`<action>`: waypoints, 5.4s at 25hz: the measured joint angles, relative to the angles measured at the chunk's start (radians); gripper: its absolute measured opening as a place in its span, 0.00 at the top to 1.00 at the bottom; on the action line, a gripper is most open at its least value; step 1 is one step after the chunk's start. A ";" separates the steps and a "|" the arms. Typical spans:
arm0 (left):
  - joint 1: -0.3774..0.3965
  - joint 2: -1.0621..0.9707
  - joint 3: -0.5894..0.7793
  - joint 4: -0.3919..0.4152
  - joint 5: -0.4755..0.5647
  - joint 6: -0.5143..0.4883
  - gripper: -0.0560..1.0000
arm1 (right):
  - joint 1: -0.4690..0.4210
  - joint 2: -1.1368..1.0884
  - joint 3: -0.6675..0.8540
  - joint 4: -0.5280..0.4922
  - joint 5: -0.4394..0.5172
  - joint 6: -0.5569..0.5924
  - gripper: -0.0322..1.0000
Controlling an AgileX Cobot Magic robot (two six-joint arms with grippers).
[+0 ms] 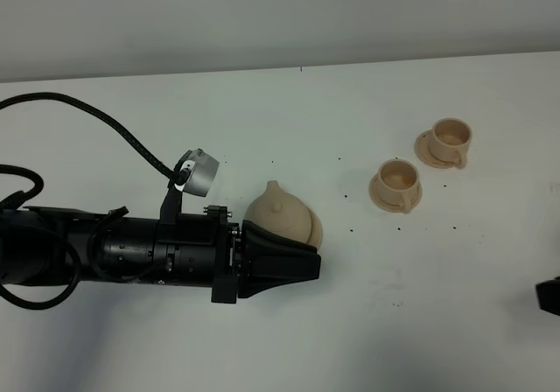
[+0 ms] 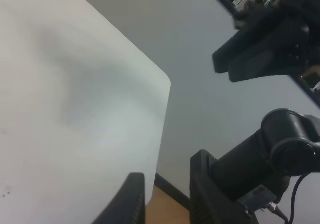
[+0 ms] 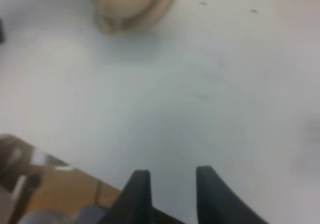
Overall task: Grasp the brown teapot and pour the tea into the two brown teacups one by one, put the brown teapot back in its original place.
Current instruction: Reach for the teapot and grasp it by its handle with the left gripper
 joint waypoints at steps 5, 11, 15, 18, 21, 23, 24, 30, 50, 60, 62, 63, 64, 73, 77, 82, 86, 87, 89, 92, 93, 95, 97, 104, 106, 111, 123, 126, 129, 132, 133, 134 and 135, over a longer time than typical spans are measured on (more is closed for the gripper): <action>0.000 0.000 0.000 -0.020 -0.003 0.005 0.72 | 0.000 -0.195 0.000 -0.330 0.069 0.336 0.74; 0.000 0.000 0.000 -0.042 -0.050 0.005 0.72 | 0.000 -0.405 0.000 -0.547 0.198 0.473 0.74; 0.000 0.000 0.000 -0.043 -0.077 0.006 0.72 | 0.000 -0.528 0.000 -0.552 0.218 0.478 0.74; 0.000 0.001 -0.003 -0.043 -0.131 0.001 0.72 | 0.000 -0.617 0.013 -0.560 0.237 0.479 0.74; 0.000 0.001 -0.018 -0.043 -0.229 -0.030 0.72 | 0.000 -0.682 0.047 -0.581 0.257 0.486 0.74; 0.000 0.000 -0.029 -0.043 -0.303 -0.037 0.72 | 0.000 -0.717 0.048 -0.581 0.257 0.495 0.74; 0.000 -0.001 -0.035 -0.043 -0.336 -0.039 0.72 | 0.000 -0.725 0.048 -0.582 0.259 0.498 0.74; 0.000 -0.020 -0.103 -0.044 -0.472 -0.042 0.72 | 0.000 -0.727 0.048 -0.583 0.263 0.502 0.74; -0.096 -0.196 -0.263 0.343 -0.882 -0.319 0.72 | 0.000 -0.727 0.094 -0.558 0.127 0.497 0.74; -0.110 -0.201 -0.416 1.089 -0.767 -1.083 0.72 | -0.001 -0.727 0.094 -0.556 0.127 0.497 0.74; -0.110 -0.201 -0.453 1.249 -0.705 -1.294 0.72 | -0.001 -0.727 0.094 -0.556 0.127 0.497 0.74; -0.110 -0.201 -0.469 1.329 -0.664 -1.380 0.72 | -0.001 -0.727 0.094 -0.556 0.127 0.497 0.74; -0.110 -0.201 -0.487 1.399 -0.617 -1.480 0.72 | -0.001 -0.727 0.094 -0.555 0.127 0.497 0.74; -0.110 -0.200 -0.545 1.579 -0.246 -1.822 0.72 | -0.001 -0.727 0.094 -0.555 0.127 0.497 0.74; -0.115 -0.183 -0.544 1.515 -0.214 -1.825 0.72 | -0.001 -0.727 0.094 -0.555 0.127 0.497 0.74; -0.199 -0.112 -0.527 1.457 -0.266 -1.825 0.72 | -0.001 -0.727 0.094 -0.555 0.127 0.498 0.73; -0.260 -0.016 -0.525 1.450 -0.300 -1.825 0.72 | -0.001 -0.727 0.094 -0.555 0.127 0.498 0.74; -0.263 0.004 -0.524 1.447 -0.305 -1.826 0.72 | -0.001 -0.727 0.094 -0.555 0.127 0.498 0.74; -0.266 0.034 -0.524 1.436 -0.316 -1.835 0.72 | -0.001 -0.727 0.094 -0.555 0.127 0.498 0.74; -0.266 0.053 -0.524 1.426 -0.322 -1.844 0.72 | -0.001 -0.727 0.094 -0.555 0.127 0.498 0.74; -0.266 0.053 -0.524 1.425 -0.326 -1.845 0.72 | -0.001 -0.727 0.094 -0.555 0.127 0.498 0.74; -0.266 0.053 -0.524 1.420 -0.328 -1.846 0.71 | -0.001 -0.727 0.094 -0.555 0.127 0.498 0.74; -0.266 0.053 -0.524 1.420 -0.328 -1.846 0.69 | -0.001 -0.727 0.094 -0.554 0.127 0.498 0.74; -0.266 0.053 -0.524 1.419 -0.328 -1.862 0.60 | -0.001 -0.727 0.094 -0.554 0.127 0.498 0.74; -0.266 0.053 -0.524 1.421 -0.333 -1.894 0.58 | -0.001 -0.727 0.094 -0.554 0.127 0.498 0.74; -0.266 0.053 -0.524 1.420 -0.380 -1.941 0.58 | -0.001 -0.727 0.094 -0.554 0.127 0.498 0.74; -0.260 0.054 -0.524 1.420 -0.372 -1.973 0.58 | -0.001 -0.727 0.094 -0.554 0.127 0.498 0.74; -0.260 0.070 -0.524 1.420 -0.375 -1.990 0.58 | -0.001 -0.727 0.094 -0.554 0.126 0.498 0.74; -0.260 0.094 -0.524 1.420 -0.389 -2.003 0.58 | -0.001 -0.727 0.094 -0.554 0.126 0.498 0.74; -0.260 0.113 -0.524 1.420 -0.409 -2.016 0.58 | -0.001 -0.727 0.094 -0.554 0.126 0.498 0.74; -0.260 0.117 -0.524 1.420 -0.415 -2.022 0.58 | -0.001 -0.727 0.094 -0.554 0.126 0.498 0.74; -0.260 0.124 -0.524 1.421 -0.421 -2.030 0.58 | -0.001 -0.727 0.094 -0.554 0.126 0.498 0.74; -0.260 0.130 -0.524 1.421 -0.427 -2.035 0.58 | -0.001 -0.727 0.094 -0.554 0.126 0.499 0.74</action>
